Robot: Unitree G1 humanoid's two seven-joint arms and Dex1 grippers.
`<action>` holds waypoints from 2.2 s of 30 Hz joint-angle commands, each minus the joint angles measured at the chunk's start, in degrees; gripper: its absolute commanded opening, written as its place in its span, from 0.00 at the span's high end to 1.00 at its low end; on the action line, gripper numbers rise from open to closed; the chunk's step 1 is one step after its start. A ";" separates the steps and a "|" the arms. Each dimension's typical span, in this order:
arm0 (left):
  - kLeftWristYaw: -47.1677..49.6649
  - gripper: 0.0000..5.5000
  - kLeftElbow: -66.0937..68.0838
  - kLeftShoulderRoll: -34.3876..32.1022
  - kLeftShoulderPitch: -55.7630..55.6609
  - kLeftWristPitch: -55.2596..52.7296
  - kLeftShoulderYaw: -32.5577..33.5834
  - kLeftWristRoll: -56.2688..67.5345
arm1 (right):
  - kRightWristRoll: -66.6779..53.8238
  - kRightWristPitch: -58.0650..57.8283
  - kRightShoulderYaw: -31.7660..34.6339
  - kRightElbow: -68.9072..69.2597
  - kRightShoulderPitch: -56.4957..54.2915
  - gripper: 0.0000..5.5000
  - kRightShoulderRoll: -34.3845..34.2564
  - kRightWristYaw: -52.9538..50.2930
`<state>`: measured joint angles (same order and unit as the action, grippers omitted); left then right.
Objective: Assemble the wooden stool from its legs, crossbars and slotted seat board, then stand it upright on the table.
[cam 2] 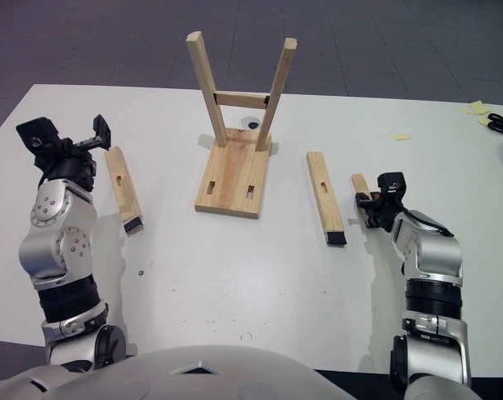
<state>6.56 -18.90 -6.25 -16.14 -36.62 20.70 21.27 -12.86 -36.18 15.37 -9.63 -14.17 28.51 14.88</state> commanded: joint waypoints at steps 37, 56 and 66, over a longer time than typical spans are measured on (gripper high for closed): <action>0.07 0.38 2.80 6.29 -21.62 -14.92 -9.15 52.24 | -4.31 15.66 -20.35 36.05 -6.89 0.76 -8.81 9.23; -7.81 0.93 -0.14 0.89 -19.88 -9.70 -15.26 40.80 | -9.80 10.18 -16.95 34.93 -7.81 0.76 -12.48 7.74; -3.00 0.92 3.96 -7.87 -22.74 2.59 -12.80 14.74 | -10.38 5.47 -13.82 33.78 -6.43 0.53 -11.05 5.23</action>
<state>0.00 -15.82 -8.97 -38.03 -37.85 5.41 44.48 -24.24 -29.97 -0.86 25.41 -21.59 16.05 21.64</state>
